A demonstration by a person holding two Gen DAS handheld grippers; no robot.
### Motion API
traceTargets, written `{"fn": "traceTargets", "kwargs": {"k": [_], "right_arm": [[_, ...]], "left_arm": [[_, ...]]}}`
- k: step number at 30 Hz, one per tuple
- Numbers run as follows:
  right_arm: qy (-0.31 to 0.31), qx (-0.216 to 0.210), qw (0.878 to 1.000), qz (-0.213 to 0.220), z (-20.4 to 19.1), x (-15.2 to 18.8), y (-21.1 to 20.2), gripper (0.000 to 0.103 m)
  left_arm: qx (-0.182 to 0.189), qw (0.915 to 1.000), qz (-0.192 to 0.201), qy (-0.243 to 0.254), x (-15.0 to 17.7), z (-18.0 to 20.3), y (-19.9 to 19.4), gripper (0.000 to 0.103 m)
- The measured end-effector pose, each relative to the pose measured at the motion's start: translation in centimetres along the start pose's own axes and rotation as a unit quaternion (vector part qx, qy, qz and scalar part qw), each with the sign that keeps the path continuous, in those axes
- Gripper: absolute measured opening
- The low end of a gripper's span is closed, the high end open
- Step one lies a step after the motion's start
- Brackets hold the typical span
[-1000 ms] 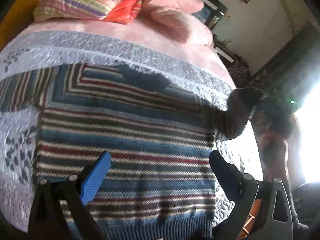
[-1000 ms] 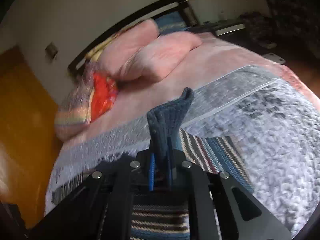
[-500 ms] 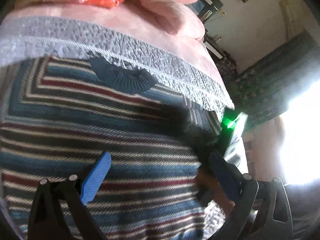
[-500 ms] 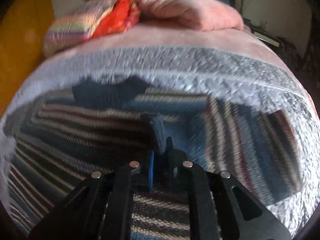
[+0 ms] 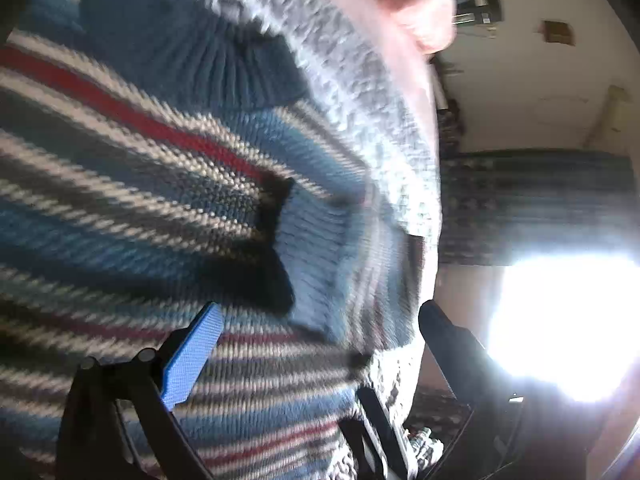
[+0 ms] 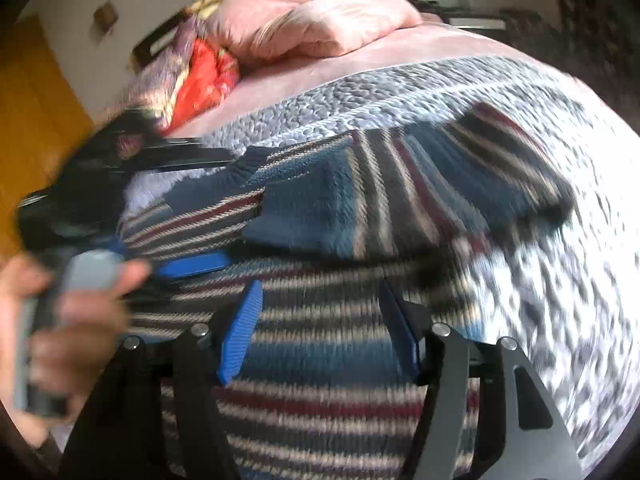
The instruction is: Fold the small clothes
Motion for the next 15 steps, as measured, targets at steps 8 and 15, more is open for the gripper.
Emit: {"fn": "traceTargets", "kwargs": {"k": [8, 15], "right_arm": [[0.011, -0.039, 0.999, -0.004, 0.0, 2.5, 0.7, 0.061], [-0.009, -0.062, 0.998, -0.001, -1.6, 2.9, 0.9, 0.061]], "left_arm": [[-0.038, 0.9991, -0.019, -0.001, 0.0, 0.9, 2.9, 0.028], [-0.063, 0.9977, -0.022, 0.014, -0.8, 1.2, 2.5, 0.009]]}}
Point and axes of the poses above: each gripper's, at about its wrist camera, not at the fingertips, and y roughly the way its jaws point, z to its right, x to its underside, the point moved 4 cm from there along y, roughly the way its jaws point, and after that the axes turned 9 degrees about z, right-handed, at the moved point
